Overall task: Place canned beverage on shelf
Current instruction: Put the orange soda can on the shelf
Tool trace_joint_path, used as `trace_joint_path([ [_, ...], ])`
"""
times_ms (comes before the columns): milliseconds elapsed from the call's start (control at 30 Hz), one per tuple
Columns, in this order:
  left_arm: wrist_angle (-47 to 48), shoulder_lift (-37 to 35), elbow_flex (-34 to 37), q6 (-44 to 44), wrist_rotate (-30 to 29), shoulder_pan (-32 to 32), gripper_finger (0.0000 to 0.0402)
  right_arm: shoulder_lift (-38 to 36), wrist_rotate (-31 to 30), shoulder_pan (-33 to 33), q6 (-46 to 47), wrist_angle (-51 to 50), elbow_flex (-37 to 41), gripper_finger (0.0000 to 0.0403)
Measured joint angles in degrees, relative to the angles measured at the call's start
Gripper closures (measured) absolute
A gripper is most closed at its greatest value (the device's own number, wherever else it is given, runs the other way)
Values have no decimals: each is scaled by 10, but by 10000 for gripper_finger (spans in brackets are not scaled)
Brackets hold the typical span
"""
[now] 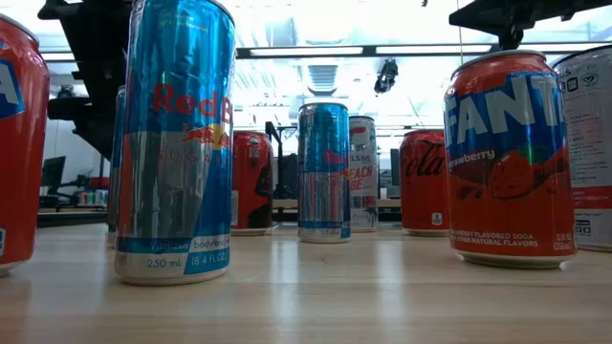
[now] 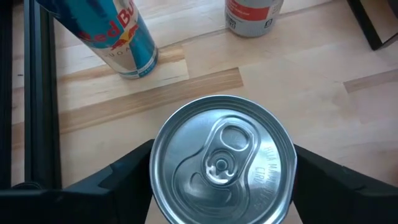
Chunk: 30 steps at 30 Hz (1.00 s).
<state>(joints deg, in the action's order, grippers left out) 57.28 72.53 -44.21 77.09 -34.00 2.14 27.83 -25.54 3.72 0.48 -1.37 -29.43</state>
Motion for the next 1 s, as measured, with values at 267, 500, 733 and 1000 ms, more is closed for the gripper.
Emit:
trace_joint_path([
  [267, 37, 0, -63, -34, -11, 23, 117, 0, 0, 0, 5, -1, 0, 394],
  [500, 67, 0, -205, -134, -67, 27, 117, 0, 0, 0, 11, -1, 0, 394],
  [733, 82, 20, -356, -248, -123, 26, 117, 0, 1, 0, 11, -1, 0, 394],
  [1000, 79, 127, -540, -392, -140, 15, 117, -1, 16, 0, 115, 1, 0, 394],
])
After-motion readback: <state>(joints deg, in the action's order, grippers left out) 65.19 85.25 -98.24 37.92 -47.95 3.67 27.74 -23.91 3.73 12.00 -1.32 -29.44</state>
